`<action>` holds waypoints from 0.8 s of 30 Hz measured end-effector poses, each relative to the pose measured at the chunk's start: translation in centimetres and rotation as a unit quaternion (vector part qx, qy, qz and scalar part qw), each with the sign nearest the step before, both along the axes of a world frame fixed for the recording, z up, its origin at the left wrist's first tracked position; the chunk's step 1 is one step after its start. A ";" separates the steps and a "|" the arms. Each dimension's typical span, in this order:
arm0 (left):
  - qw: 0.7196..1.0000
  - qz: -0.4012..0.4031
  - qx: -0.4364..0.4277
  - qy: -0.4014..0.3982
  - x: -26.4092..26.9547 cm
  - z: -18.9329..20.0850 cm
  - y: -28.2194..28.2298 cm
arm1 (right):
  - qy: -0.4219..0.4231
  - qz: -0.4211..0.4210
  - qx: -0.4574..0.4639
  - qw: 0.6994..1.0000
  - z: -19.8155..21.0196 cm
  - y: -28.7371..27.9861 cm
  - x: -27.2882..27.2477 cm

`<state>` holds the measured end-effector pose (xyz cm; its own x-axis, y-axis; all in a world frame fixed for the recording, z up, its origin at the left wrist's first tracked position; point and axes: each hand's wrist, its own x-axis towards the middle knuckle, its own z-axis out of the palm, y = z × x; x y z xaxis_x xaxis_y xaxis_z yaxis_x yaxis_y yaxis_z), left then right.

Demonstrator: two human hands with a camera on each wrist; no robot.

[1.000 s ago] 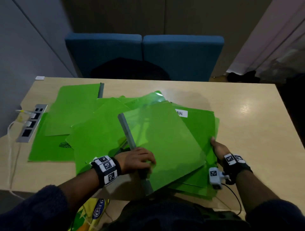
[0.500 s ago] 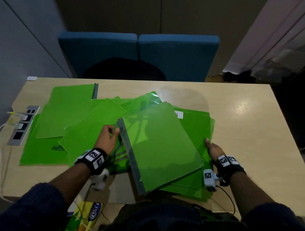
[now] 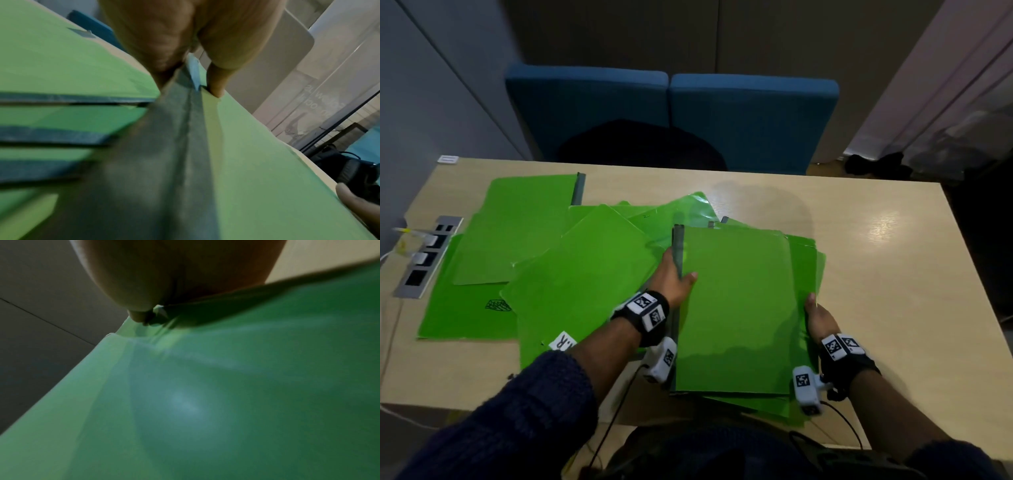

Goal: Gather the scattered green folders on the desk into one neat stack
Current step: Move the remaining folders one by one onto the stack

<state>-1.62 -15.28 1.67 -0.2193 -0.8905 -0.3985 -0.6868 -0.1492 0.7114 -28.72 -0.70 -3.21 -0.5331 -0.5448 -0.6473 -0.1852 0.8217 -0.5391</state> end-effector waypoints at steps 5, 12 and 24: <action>0.998 -0.047 0.010 -0.045 -1.5 -1.9 2.2 | -0.070 -0.072 -0.089 0.991 0.8 0.9 1.3; 0.988 -0.073 -0.068 -0.115 5.3 -1.6 0.5 | -0.040 -0.068 -0.115 0.990 1.1 1.0 1.2; 0.910 -0.237 -0.089 -0.329 13.6 -3.3 3.3 | -0.011 -0.106 -0.081 0.991 1.8 2.0 -3.9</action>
